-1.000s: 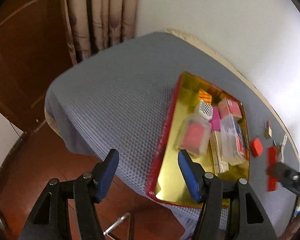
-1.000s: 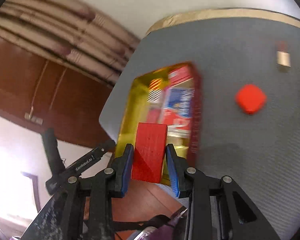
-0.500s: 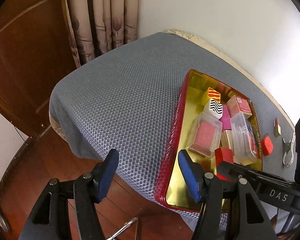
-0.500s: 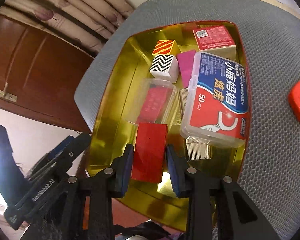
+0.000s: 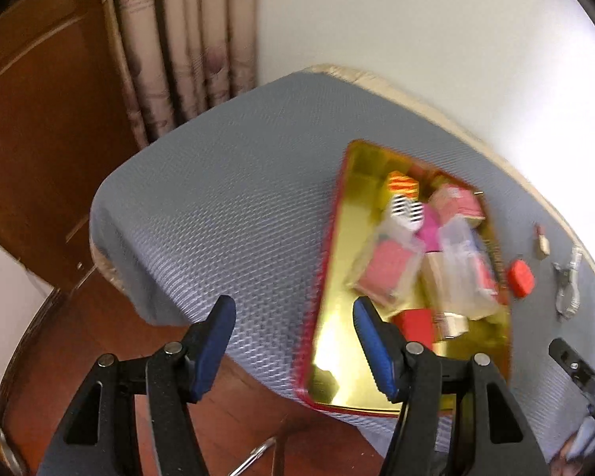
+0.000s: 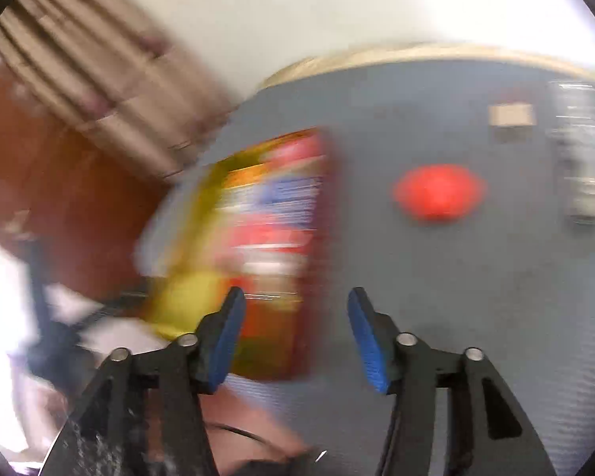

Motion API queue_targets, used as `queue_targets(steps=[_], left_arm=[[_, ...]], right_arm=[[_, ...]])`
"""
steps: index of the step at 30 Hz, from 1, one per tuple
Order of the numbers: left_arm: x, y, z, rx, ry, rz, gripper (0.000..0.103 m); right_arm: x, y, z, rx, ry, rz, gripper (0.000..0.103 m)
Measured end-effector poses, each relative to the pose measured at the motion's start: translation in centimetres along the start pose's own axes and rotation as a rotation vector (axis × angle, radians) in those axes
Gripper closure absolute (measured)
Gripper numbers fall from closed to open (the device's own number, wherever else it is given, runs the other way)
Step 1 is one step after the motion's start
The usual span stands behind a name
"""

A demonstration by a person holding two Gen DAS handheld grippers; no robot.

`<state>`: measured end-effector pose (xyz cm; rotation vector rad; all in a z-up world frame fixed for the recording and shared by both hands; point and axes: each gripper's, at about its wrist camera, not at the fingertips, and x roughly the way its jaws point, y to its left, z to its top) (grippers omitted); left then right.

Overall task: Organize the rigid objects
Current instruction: 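Release the red block into the tin with the right gripper, then grasp the red round case with the left gripper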

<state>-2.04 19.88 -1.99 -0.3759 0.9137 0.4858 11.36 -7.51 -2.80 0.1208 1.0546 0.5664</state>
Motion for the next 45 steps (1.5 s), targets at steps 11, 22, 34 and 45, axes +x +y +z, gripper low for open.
queue_targets(steps=[11,22,34,45], left_arm=[[-3.3,-13.7,1.2,0.28,0.068,-0.242,0.04],[5.6,-27.8,3.6,0.423,0.289,-0.265,0.04],[12.6,-28.8,4.1,0.271,0.433,-0.224,0.04],[15.2,-28.7,4.1,0.162,0.481,-0.201,0.04]], right_arm=[[-6.4,-20.8,-2.2,0.059,-0.026,-0.607,0.018],[-7.0,-23.3,-3.1,0.123,-0.08,-0.513,0.0],[-7.3,-21.9,-3.7,0.107,-0.093,-0.465,0.0],[-7.3,-21.8,-3.7,0.101,-0.095,-0.451,0.0]])
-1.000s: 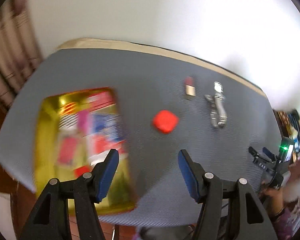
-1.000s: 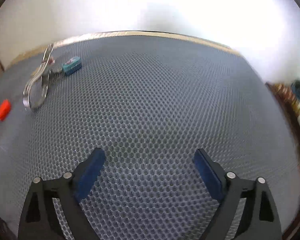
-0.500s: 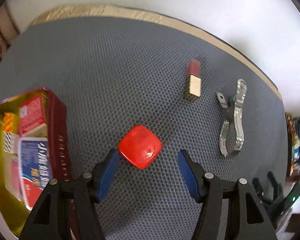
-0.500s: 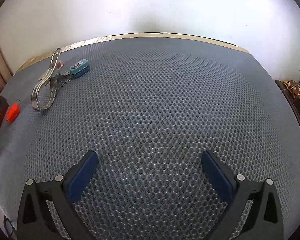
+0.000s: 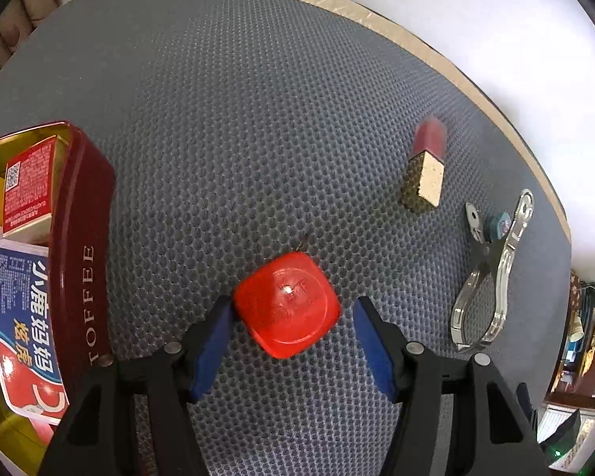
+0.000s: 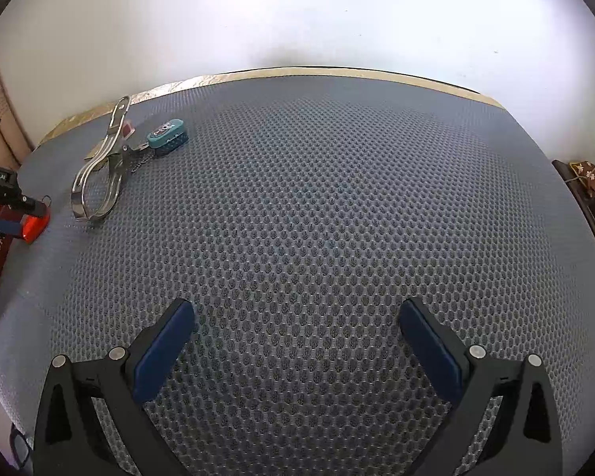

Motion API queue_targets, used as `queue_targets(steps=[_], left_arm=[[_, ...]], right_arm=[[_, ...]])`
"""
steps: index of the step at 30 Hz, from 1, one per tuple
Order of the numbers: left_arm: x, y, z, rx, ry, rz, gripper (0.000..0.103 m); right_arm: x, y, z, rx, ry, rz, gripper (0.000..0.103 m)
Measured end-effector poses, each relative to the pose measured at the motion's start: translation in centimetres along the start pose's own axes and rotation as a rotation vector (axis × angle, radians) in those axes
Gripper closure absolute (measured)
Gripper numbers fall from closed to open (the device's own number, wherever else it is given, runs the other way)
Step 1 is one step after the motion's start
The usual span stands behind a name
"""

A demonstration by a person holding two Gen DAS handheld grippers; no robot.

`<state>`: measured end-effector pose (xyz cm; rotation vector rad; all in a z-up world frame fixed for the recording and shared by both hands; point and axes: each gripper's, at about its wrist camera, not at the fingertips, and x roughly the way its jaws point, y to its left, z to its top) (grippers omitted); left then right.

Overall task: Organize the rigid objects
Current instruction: 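Grasp the red round case with the left gripper, then carry the red case to the tin with left while right grasps metal clip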

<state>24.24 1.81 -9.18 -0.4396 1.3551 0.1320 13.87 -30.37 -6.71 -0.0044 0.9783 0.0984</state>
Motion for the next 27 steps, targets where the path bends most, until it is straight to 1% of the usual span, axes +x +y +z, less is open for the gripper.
queue_targets(steps=[2,3,5,9,10,13,15,17,20,22,25,27], left_arm=[[0.0,0.0,0.0,-0.006,-0.008,0.006,0.041],[0.0,-0.2,-0.1,0.001,-0.015,0.027,0.048],[0.1,-0.2,-0.3,0.02,-0.026,0.024,0.048],[-0.6,0.9,-1.5,0.02,-0.045,-0.004,0.048],[-1.3,0.3,-1.9,0.022,-0.051,-0.011,0.048],[-2.8,0.7,-3.7,0.049,-0.067,-0.038,0.048],[-3.8,1.0,-4.6,0.065,-0.079,-0.054,0.048],[-4.9,1.2,-5.6,0.079,-0.091,-0.073,0.048],[-6.7,1.6,-6.9,0.098,-0.118,-0.09,0.048],[-7.8,2.3,-7.6,0.099,-0.135,-0.103,0.048],[-9.5,3.6,-8.5,0.096,-0.163,-0.115,0.048],[-10.3,4.2,-8.8,0.088,-0.182,-0.118,0.048]], right_arm=[[-0.1,0.0,0.0,-0.001,0.0,0.0,0.0],[-0.1,0.0,0.0,0.0,0.001,-0.001,0.0],[-0.1,0.0,0.0,0.0,0.0,0.0,0.0],[0.0,0.1,0.0,-0.002,0.003,-0.004,0.0],[0.1,0.1,0.0,-0.003,0.004,-0.004,0.0],[0.0,-0.1,0.1,0.011,0.003,0.007,0.0],[0.1,-0.2,0.6,0.021,0.023,0.022,0.0],[0.1,-0.1,1.5,0.053,0.054,0.086,0.0],[-0.6,1.2,3.9,0.121,0.084,0.268,0.001],[-0.7,3.2,5.8,0.12,0.118,0.364,0.001],[-0.4,5.9,8.3,0.119,0.141,0.445,0.001],[0.3,7.9,9.8,0.105,0.165,0.458,0.002]])
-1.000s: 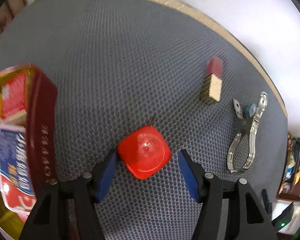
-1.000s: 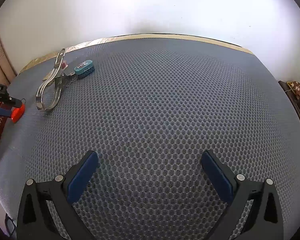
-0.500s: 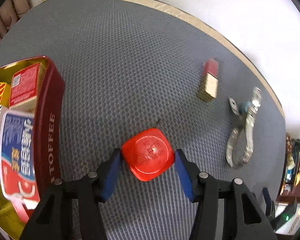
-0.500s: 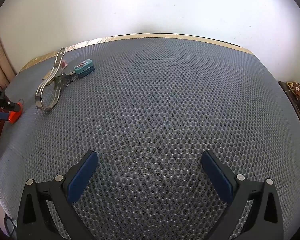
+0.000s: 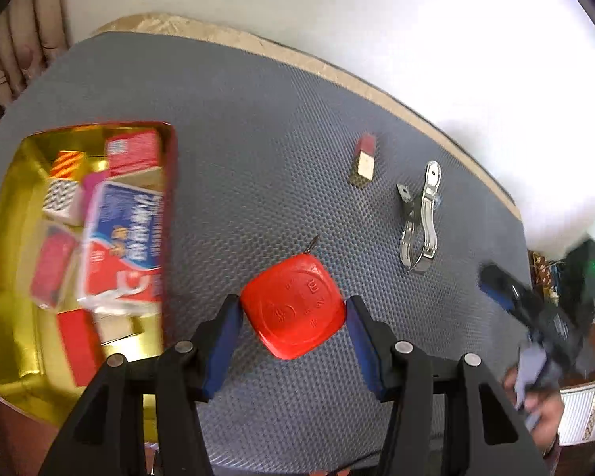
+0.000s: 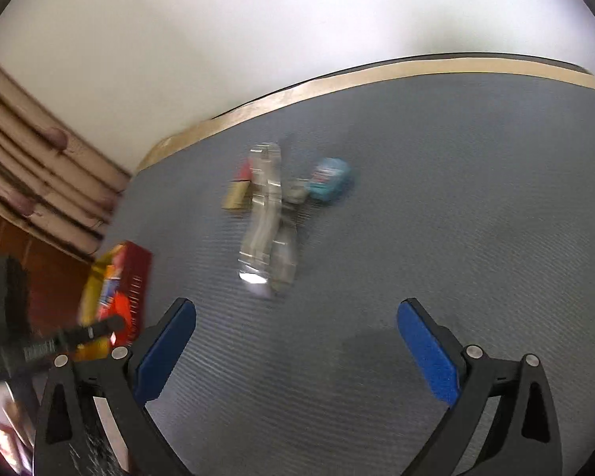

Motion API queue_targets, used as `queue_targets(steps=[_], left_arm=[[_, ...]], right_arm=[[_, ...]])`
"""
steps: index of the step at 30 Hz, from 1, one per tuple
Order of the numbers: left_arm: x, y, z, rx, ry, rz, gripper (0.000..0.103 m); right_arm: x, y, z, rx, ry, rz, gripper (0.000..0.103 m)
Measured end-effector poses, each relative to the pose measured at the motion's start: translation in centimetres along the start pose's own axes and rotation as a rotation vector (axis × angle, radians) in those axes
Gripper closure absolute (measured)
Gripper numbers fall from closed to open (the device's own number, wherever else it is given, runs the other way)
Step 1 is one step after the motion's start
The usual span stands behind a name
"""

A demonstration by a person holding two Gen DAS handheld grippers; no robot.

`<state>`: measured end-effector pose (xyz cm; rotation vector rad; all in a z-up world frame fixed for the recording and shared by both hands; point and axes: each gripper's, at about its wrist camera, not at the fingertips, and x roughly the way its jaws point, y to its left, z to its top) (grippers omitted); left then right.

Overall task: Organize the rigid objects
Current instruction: 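Carry the red case to the tin with left while right grasps metal clip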

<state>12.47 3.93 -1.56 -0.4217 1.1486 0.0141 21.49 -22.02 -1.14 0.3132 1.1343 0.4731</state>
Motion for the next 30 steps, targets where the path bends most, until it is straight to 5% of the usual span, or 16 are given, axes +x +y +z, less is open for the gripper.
queue_targets(steps=[11,14,16,19,30], left_arm=[[-4.4,6.7,-1.3,-0.065,-0.06,0.051,0.048],[-4.7,8.6,-1.5,-0.088,-0.05,0.047,0.048],[-4.6,9.4,-1.8,-0.104,-0.047,0.05,0.048],[-4.9,10.3,-2.2,-0.115,-0.038,0.046,0.048],[-5.6,12.6,-2.9,-0.149,-0.049,0.062,0.048]], right_arm=[[7.3,3.1,3.8,-0.031,0.109,-0.192,0.016],[8.7,3.2,4.0,-0.018,0.136,-0.199,0.034],[9.3,3.3,4.1,-0.016,0.15,-0.207,0.06],[10.1,3.4,3.7,-0.01,0.171,-0.209,0.082],[5.4,3.3,1.8,0.02,0.098,-0.101,0.083]])
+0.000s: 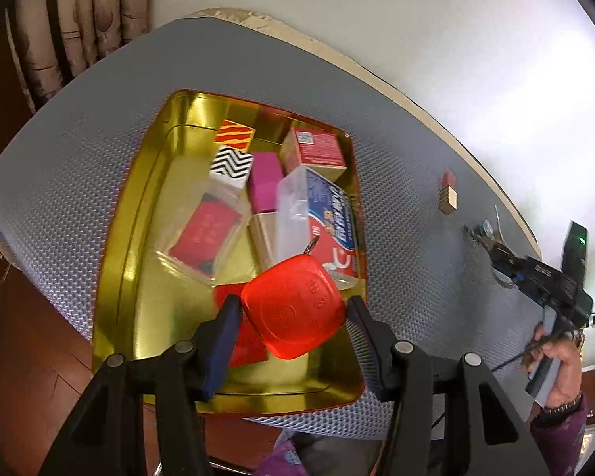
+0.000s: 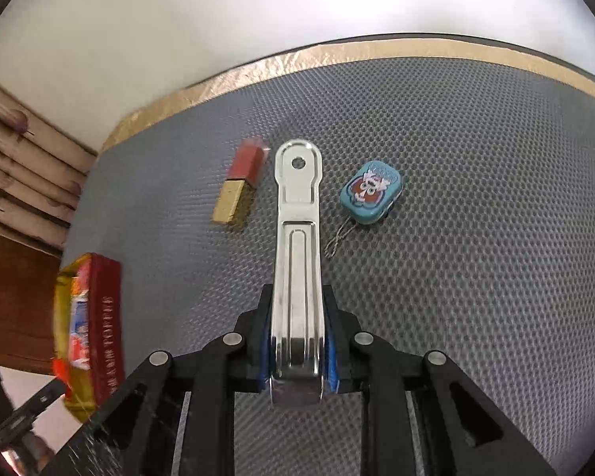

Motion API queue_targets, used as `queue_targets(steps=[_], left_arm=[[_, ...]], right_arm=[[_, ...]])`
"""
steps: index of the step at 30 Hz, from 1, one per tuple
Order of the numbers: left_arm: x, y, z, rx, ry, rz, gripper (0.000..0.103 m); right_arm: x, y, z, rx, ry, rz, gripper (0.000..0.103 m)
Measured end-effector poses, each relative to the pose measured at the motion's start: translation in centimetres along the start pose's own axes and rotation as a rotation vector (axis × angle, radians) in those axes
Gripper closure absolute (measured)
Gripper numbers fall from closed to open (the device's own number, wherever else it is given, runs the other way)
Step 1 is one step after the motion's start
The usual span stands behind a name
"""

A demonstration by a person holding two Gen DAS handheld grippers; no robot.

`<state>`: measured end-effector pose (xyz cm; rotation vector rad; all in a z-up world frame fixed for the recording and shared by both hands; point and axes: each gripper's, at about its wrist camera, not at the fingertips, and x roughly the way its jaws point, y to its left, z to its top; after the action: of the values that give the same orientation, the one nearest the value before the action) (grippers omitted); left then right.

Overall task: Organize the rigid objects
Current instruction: 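Carry the red case to the tin with left while right grasps metal clip, then drop the red case with left while right lowers the metal clip into tin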

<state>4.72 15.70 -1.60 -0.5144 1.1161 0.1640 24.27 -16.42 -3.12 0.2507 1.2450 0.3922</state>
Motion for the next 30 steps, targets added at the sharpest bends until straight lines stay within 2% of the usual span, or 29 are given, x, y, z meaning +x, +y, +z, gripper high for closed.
queue_targets(steps=[14,20,24,30], left_arm=[[-0.5,2.3,-0.9,-0.036,0.01,0.032,0.048],[-1.1,2.9,-0.7,-0.041,-0.018,0.063,0.048],[-1.2,3.4,-0.7,-0.026,-0.03,0.096,0.048],[-0.1,4.5,-0.7,-0.023,-0.002,0.106,0.048]], right_arm=[[-6.4,3.2,-1.7,-0.017,-0.06,0.19,0.084],[-8.5,6.7,-2.0,-0.058,-0.073,0.259,0.084],[-9.4,9.6,-2.4,-0.083,-0.046,0.342,0.084],[-8.1,15.2,-3.4,-0.15,0.015,0.424,0.084]])
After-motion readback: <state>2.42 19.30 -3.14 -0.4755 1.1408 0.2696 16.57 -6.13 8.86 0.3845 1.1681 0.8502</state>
